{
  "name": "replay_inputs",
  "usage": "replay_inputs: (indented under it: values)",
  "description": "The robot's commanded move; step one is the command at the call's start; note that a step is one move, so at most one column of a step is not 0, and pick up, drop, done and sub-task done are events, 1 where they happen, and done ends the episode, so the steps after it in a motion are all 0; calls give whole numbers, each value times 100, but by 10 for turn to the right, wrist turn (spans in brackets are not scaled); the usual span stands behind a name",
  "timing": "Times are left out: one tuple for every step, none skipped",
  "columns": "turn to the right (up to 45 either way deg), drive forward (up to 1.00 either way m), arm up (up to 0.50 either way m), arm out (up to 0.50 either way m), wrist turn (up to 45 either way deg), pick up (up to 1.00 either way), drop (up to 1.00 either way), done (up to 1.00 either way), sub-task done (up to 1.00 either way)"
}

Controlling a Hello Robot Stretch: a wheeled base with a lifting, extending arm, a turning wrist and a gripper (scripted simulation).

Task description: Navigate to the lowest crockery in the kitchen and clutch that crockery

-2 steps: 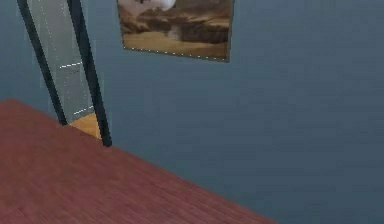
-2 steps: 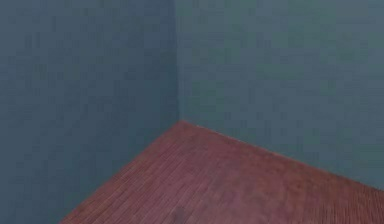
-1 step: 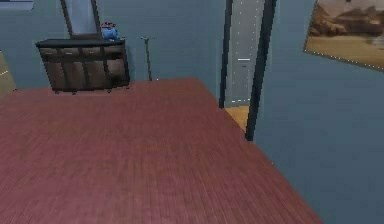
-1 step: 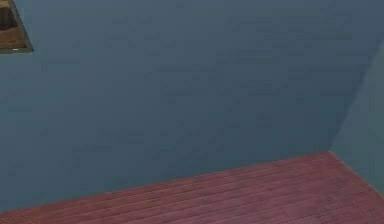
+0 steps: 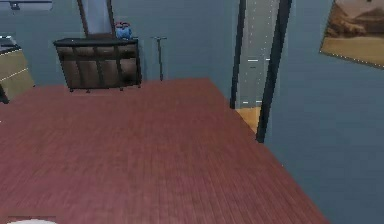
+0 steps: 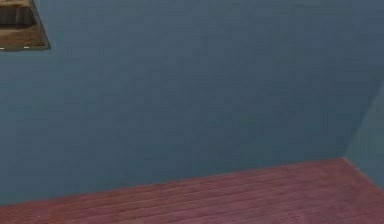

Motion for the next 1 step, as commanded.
replay_inputs:
  values:
    - [0,25,0,0,0,0,0,0,0]
